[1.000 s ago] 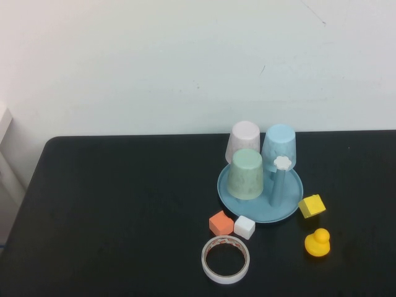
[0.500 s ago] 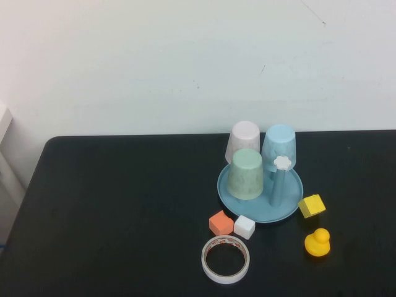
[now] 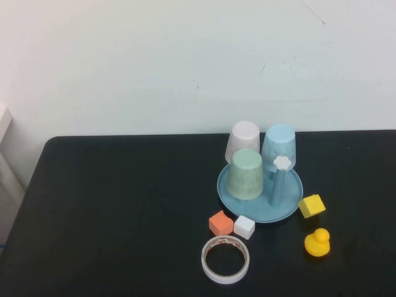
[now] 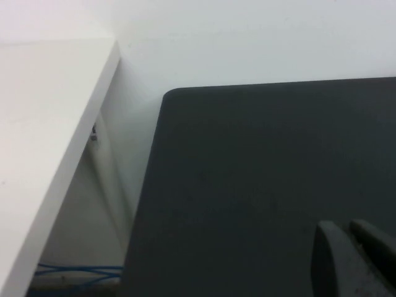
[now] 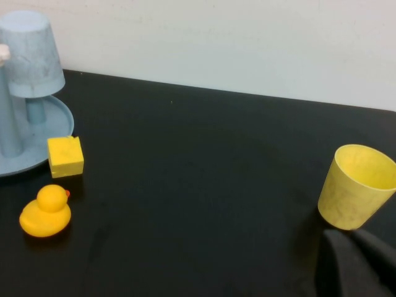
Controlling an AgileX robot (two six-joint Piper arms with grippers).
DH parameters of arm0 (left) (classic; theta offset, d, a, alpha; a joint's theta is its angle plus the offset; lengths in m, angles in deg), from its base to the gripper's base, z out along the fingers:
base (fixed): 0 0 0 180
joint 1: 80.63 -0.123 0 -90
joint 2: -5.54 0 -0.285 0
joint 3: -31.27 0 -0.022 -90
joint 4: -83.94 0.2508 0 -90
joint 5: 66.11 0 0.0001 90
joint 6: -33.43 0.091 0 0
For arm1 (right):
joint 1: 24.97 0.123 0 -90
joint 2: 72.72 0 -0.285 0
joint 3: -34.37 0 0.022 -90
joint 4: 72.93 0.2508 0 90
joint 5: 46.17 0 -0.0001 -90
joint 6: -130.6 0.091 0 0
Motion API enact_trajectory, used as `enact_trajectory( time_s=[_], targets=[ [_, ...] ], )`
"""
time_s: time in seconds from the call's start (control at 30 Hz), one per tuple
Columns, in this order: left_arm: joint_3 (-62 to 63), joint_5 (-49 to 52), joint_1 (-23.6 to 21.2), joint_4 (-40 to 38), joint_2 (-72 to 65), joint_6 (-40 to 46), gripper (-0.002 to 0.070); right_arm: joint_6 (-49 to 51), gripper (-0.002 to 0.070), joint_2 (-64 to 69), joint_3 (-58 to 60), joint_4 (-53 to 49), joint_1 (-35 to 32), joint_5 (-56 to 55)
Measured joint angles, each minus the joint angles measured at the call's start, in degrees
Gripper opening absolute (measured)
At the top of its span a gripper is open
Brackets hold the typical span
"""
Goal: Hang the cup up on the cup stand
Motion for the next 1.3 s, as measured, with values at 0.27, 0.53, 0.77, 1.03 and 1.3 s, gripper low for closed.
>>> enact_trajectory(
  time_s=[0.27,0.53,0.77,1.03,1.3],
  targets=[
    [0.00,0.00,0.00,-2.66,0.00,1.90,-0.0001,0.00,-0.0001,0.00,0.00,0.00,0.00,0.00],
    [0.00,0.00,0.00,-2.66,0.00,1.90,-0.0001,0.00,-0.0001,0.00,0.00,0.00,0.00,0.00],
    [0.00,0.00,0.00,-2.66,0.00,1.90,-0.0001,0.00,-0.0001,0.00,0.00,0.00,0.00,0.00],
    [0.00,0.26,0.00,-2.76,0.00,1.90,-0.0001,0.00,-0.0001,0.00,0.00,0.00,0.00,0.00],
    [0.00,0.38,0.00,-2.76,0.00,1.90,-0.0001,0.00,-0.0001,0.00,0.00,0.00,0.00,0.00]
  ],
)
